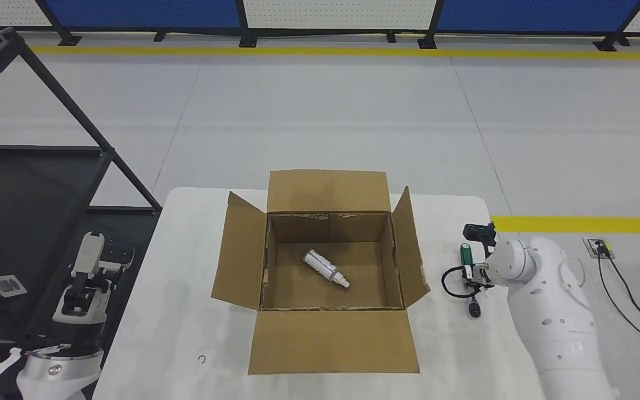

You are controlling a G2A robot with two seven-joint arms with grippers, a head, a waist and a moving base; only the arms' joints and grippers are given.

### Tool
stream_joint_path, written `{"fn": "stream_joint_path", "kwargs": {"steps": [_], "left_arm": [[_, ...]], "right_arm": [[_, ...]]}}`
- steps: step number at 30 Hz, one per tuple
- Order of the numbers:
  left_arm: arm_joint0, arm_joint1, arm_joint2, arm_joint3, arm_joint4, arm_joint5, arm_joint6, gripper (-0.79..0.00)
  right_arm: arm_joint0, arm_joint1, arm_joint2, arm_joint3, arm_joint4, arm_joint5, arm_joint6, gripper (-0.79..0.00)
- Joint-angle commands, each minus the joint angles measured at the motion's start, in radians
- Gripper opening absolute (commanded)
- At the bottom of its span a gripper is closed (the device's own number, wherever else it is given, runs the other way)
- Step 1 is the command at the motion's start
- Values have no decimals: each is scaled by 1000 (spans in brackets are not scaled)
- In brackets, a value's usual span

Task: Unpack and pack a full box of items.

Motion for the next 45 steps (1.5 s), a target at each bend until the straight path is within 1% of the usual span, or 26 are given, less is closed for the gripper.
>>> {"fn": "stream_joint_path", "kwargs": {"steps": [1,3,5,9,12,16,20,23,26,28,29,32,33,36,37,40,43,45], "left_arm": [[0,0,0,0,0,0,0,0],[0,0,0,0,0,0,0,0],[0,0,0,0,0,0,0,0],[0,0,0,0,0,0,0,0],[0,0,0,0,0,0,0,0],[0,0,0,0,0,0,0,0],[0,0,0,0,0,0,0,0],[0,0,0,0,0,0,0,0],[0,0,0,0,0,0,0,0],[0,0,0,0,0,0,0,0],[0,0,0,0,0,0,0,0],[0,0,0,0,0,0,0,0],[0,0,0,0,0,0,0,0],[0,0,0,0,0,0,0,0],[0,0,0,0,0,0,0,0],[0,0,0,0,0,0,0,0],[0,0,0,0,0,0,0,0],[0,0,0,0,0,0,0,0]], "right_arm": [[3,1,-1,8,4,1,-4,-505],[3,5,4,5,4,1,-6,-471],[-6,7,3,-16,4,7,-1,-459],[-46,15,23,-127,11,26,0,-449],[-98,23,39,-271,-15,58,41,-422],[-177,31,52,-524,-51,101,106,-416],[-246,37,63,-755,-72,119,146,-406],[-275,38,41,-912,-104,123,162,-394],[-288,37,17,-1035,-129,130,171,-329],[-286,36,-6,-1106,-137,131,171,-345],[-284,35,-18,-1132,-140,131,173,-336],[-262,32,-58,-1196,-125,108,182,-326],[-251,31,-76,-1213,-118,91,183,-286],[-211,27,-139,-1232,-105,52,191,-243],[-195,25,-166,-1232,-104,42,191,-240],[-136,15,-256,-1213,-52,-9,185,-225],[-54,3,-331,-1148,1,-42,196,-157],[4,-7,-376,-1090,39,-59,197,-154]]}}
